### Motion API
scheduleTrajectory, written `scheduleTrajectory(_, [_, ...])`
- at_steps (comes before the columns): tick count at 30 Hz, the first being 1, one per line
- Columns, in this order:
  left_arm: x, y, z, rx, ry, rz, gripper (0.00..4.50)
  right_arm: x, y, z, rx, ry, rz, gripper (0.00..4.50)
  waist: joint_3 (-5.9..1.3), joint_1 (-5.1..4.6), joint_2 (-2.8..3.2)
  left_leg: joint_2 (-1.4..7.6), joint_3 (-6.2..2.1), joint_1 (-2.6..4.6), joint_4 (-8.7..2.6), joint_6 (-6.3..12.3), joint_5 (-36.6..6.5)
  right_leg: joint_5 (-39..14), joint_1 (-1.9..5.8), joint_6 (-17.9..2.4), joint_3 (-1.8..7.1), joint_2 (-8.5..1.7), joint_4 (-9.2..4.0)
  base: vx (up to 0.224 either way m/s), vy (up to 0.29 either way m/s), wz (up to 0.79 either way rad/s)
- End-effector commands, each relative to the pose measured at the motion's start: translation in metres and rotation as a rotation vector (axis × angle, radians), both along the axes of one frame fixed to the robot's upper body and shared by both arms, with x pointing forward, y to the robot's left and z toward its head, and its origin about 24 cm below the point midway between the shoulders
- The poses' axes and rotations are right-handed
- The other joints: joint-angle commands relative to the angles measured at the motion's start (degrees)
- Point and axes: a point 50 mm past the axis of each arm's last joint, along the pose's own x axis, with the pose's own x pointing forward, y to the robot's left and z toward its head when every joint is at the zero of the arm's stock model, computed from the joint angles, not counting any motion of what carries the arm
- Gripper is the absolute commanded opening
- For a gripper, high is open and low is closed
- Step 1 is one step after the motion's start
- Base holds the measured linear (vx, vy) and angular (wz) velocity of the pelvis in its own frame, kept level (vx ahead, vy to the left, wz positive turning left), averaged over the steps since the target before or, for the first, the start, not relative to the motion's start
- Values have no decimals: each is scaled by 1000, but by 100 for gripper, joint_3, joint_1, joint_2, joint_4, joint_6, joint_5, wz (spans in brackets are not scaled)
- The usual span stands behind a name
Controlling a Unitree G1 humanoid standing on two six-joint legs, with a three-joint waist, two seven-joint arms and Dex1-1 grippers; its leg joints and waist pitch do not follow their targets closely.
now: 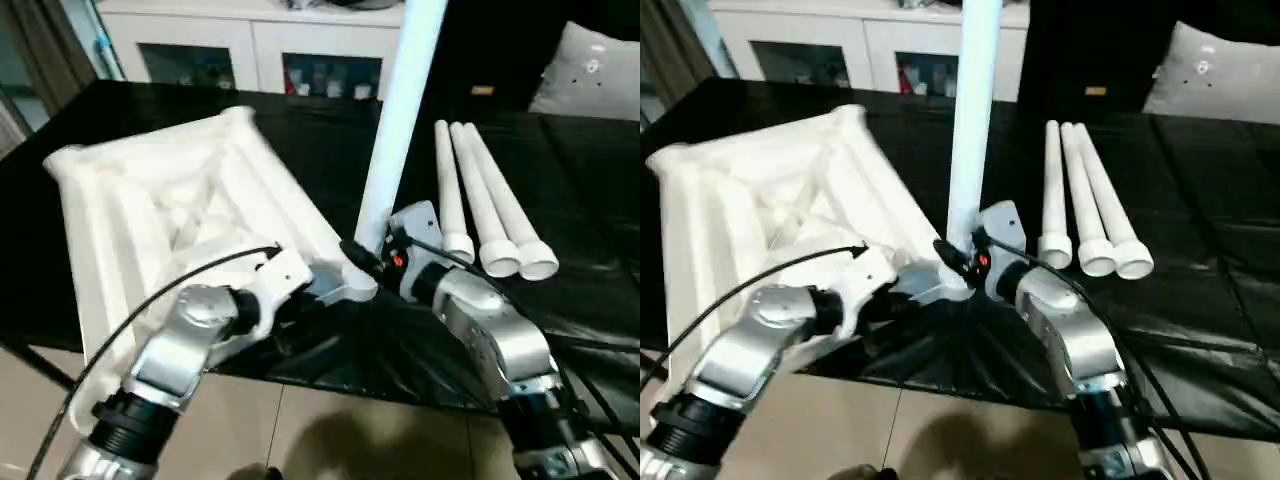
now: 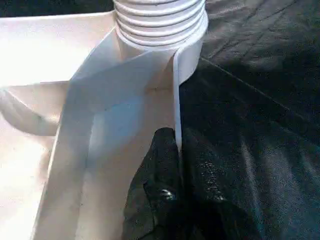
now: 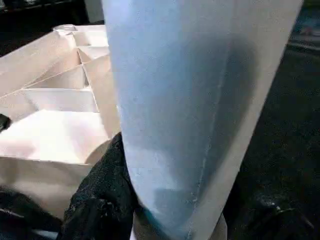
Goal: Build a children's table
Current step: Rotate leg to tighten
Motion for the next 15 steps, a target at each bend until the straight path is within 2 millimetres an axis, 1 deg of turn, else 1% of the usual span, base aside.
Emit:
scheduleTrajectory(1, [-6, -27, 21, -72, -69, -122, 0, -12, -10, -53, -89, 251, -56, 189, -215, 47, 8, 751, -408, 87, -490, -21, -1798, -2042, 56, -910, 581, -945, -609, 0, 0, 0])
scheduleTrajectory(2, [-5, -27, 22, -70, -72, -113, 0, -12, -10, -53, -90, 252, -60, 189, -223, 45, 54, 749, -418, 95, -489, -67, -1880, -2049, 55, -909, 583, -950, -603, 0, 0, 0])
scheduleTrajectory(3, [-4, -27, 23, -64, -79, -102, 0, -11, -12, -54, -92, 250, -68, 189, -223, 40, 53, 746, -417, 89, -489, -102, -1955, -2050, 55, -907, 588, -961, -620, 0, 0, 0])
scheduleTrajectory(4, [-4, -27, 23, -60, -82, -97, 0, -11, -12, -54, -95, 248, -72, 189, -224, 38, 38, 743, -417, 91, -487, -110, -1961, -2042, 54, -906, 589, -961, -622, 0, 0, 0])
scheduleTrajectory(5, [-3, -26, 24, -57, -85, -92, 0, -10, -13, -54, -97, 246, -75, 189, -231, 39, 60, 738, -420, 84, -482, -115, -1956, -2013, 65, -917, 590, -967, -620, 0, 0, 0])
scheduleTrajectory(6, [-3, -26, 24, -55, -85, -88, 0, -10, -13, -54, -97, 246, -78, 189, -227, 35, 49, 739, -420, 82, -486, -114, -1969, -2020, 62, -912, 588, -963, -625, 0, 0, 0])
scheduleTrajectory(8, [-2, -24, 23, -50, -87, -82, 0, -10, -14, -54, -96, 246, -80, 189, -231, 43, 48, 739, -422, 90, -480, -111, -1975, -2032, 58, -910, 590, -964, -626, 0, 0, 0])
scheduleTrajectory(10, [-1, -23, 23, -45, -89, -79, 0, -10, -15, -54, -94, 245, -87, 189, -243, 46, 54, 742, -423, 87, -484, -111, -1953, -1937, 62, -925, 584, -953, -615, 0, 0, 0])
scheduleTrajectory(12, [1, -22, 24, -44, -93, -75, 0, -9, -16, -54, -87, 244, -96, 189, -252, 50, 62, 744, -425, 81, -478, -113, -1946, -1876, 72, -941, 586, -967, -608, 0, 0, 0])
scheduleTrajectory(13, [2, -22, 24, -44, -95, -73, 0, -9, -16, -54, -78, 249, -95, 224, -255, 49, 59, 746, -422, 82, -480, -102, -1923, -1815, 72, -960, 586, -960, -603, 0, 0, 0])
scheduleTrajectory(14, [4, -21, 24, -42, -103, -69, 0, -9, -17, -54, -76, 248, -95, 245, -255, 49, 59, 746, -422, 82, -480, -102, -1923, -1815, 72, -960, 586, -960, -603, 0, 0, 0])
scheduleTrajectory(15, [5, -21, 24, -41, -109, -66, 0, -9, -17, -54, -75, 246, -94, 245, -264, 52, 61, 733, -413, 78, -465, -82, -1888, -1758, 77, -987, 589, -965, -609, 0, 0, 0])
